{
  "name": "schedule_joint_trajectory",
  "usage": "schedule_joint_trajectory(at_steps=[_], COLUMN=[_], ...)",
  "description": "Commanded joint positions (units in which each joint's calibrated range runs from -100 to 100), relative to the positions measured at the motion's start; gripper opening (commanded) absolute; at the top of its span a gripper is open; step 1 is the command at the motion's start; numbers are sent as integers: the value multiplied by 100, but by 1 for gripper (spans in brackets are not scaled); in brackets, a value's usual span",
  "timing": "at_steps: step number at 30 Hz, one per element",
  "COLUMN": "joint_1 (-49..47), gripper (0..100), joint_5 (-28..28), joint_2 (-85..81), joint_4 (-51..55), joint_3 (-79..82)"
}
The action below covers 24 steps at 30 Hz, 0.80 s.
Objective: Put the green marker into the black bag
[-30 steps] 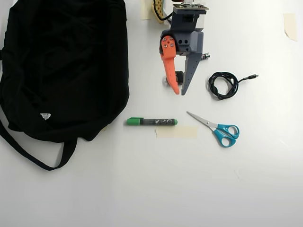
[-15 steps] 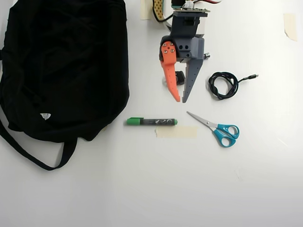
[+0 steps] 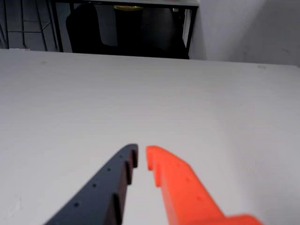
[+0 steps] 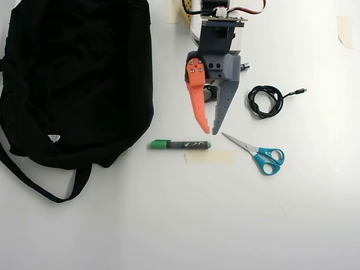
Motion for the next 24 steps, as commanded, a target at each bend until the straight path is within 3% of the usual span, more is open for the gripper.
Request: schedule_joint_trajectory(at_steps=[1,24], joint_1=[-36,-103], gripper=[2,2], joint_5=[2,-3], joint_2=[13,295], joint_4=[-138,-965], joint_3=[-353,-344])
